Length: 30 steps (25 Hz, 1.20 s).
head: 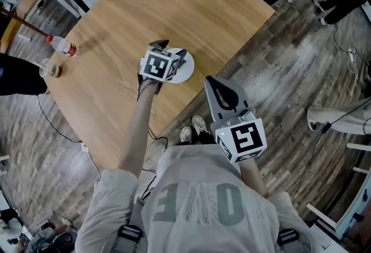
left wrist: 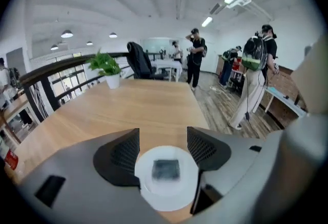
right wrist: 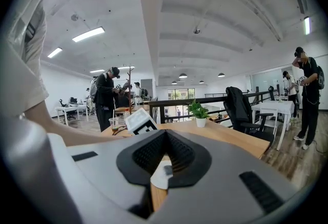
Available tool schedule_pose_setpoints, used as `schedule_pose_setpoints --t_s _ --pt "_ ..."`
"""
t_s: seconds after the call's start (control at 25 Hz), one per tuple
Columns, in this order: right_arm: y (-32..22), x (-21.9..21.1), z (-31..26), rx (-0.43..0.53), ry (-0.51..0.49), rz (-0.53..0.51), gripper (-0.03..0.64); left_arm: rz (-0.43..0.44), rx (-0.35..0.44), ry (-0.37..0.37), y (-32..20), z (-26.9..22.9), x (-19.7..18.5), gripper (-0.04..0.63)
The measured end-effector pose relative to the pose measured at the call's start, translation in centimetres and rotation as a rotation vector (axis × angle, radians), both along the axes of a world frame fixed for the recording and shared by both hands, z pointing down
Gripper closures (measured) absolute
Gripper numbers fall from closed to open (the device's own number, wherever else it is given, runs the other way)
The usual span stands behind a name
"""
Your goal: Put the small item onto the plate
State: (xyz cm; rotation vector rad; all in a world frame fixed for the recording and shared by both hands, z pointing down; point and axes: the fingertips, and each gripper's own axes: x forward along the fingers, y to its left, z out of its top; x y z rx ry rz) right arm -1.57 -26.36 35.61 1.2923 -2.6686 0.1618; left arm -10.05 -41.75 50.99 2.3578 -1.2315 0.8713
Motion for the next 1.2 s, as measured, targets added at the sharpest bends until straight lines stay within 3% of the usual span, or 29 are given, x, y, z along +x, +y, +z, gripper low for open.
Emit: schedule_pose_setpoints --t_s 0.16,0.32,0.44,0.68,0.88,1.2 --pt "-0.5 -0.4 -1.1 0.026 -0.009 -0.009 0.598 -0.069 0.299 0.189 0.3 -10.7 -0.6 0.317" --pt "-1.0 -1.0 -2.8 0.079 -0.029 -0.026 0.598 -0.129 0.745 0.339 4.8 -22.6 -1.6 0.573" --pt "-1.5 -1.0 -4.6 0.123 -0.084 -0.014 0.598 -0.183 0.952 0.447 9.2 -28.2 -2.1 0.586" --pt "-1.6 -0.7 -6.5 0.173 -0.153 0.013 0.598 -0.36 1.059 0.477 14.9 -29.6 -3.2 0.586" --pt "-1.6 -1.2 -7.2 0.207 -0.14 -0.006 0.598 -0.36 1.081 0.451 15.0 -30.1 -3.5 0.586" --pt "-1.1 -1.6 -7.1 0.211 -0.148 -0.035 0.598 -0.449 1.091 0.38 15.8 -29.8 -4.9 0.586"
